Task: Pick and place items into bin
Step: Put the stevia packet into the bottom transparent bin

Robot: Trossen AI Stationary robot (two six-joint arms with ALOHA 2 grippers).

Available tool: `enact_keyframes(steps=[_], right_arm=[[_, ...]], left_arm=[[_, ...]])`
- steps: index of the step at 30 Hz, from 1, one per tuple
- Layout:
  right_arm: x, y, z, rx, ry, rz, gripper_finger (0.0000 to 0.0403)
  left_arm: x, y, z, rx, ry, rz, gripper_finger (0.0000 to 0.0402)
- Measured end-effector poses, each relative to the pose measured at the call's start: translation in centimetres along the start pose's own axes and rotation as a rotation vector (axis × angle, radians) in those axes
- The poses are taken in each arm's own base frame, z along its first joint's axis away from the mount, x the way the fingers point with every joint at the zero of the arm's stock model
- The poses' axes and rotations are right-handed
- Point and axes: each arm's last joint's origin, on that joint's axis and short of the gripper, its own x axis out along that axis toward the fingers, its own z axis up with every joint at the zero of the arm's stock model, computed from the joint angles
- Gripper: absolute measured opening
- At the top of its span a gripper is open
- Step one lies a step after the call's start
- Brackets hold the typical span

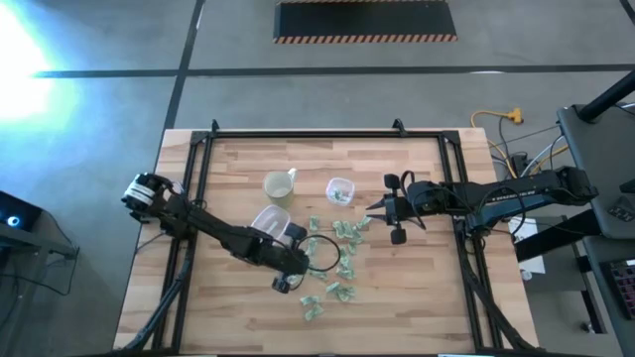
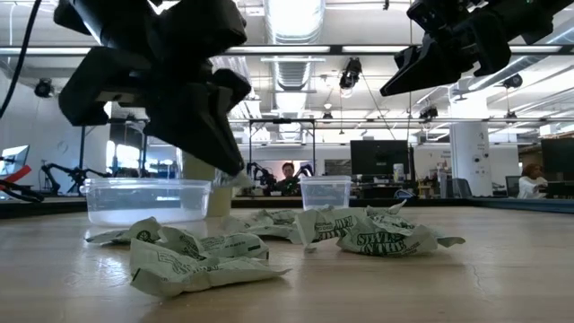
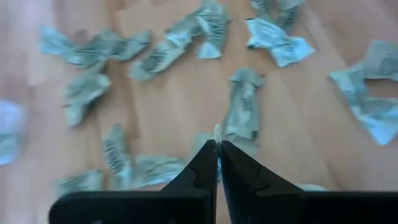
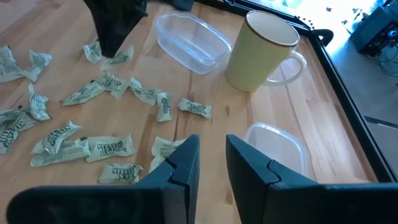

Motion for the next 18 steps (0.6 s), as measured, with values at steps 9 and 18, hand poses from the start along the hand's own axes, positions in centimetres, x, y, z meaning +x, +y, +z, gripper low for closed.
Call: enact_keyframes(steps=[9,18], right_arm=[[0.1,0.0,-0.2,0.000,0.007,0.001,0.0068],[0.1,0.1,-0.3,0.003,0.007,0.001,0.0068]], left_arm=[[-3.3,-0.7,-0.2,-0.040,0.032,0.173,0.0000],[-4.9,-0.6,-2.8,-0.170,0.228,0.332,0.0000]])
